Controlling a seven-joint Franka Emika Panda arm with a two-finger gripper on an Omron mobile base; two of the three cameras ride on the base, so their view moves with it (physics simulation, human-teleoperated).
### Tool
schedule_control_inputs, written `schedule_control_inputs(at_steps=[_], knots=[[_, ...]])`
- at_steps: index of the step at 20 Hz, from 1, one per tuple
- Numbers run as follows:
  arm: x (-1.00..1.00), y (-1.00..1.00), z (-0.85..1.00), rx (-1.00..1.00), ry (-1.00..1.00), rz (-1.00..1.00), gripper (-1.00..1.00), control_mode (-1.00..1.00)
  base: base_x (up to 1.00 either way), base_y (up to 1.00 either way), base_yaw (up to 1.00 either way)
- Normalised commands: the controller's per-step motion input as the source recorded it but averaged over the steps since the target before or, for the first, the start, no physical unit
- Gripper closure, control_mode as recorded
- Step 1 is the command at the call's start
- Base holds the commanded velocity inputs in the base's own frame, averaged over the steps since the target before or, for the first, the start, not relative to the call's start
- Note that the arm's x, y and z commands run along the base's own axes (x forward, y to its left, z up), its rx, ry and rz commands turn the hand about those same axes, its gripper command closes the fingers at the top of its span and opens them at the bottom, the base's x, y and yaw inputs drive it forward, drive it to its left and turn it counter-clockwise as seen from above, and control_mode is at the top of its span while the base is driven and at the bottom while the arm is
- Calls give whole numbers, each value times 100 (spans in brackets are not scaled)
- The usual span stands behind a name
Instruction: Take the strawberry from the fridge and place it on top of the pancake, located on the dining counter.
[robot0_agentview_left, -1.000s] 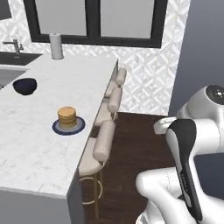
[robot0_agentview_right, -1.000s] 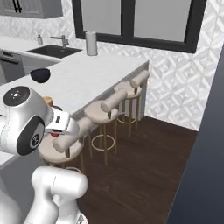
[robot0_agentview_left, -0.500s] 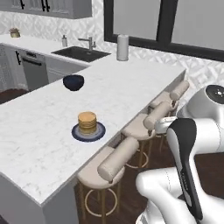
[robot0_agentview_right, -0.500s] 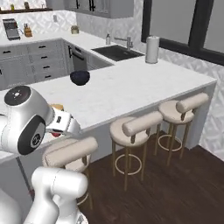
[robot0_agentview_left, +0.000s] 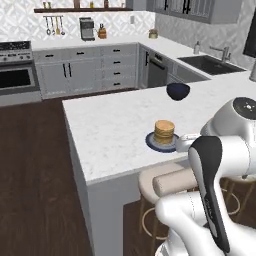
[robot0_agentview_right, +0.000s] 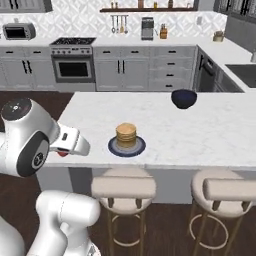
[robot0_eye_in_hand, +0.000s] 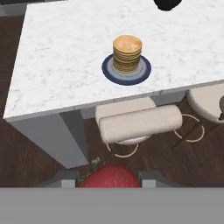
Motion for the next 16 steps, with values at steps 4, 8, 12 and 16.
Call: schedule_control_inputs(at_steps=[4, 8, 12, 16], knots=[[0, 0, 0, 0, 0, 0, 100, 100, 0, -100, 52], [0, 0, 0, 0, 0, 0, 100, 100, 3, -83, 8], [0, 0, 0, 0, 0, 0, 100, 100, 31, -2, -3], [0, 0, 0, 0, 0, 0, 100, 100, 34, 55, -18]])
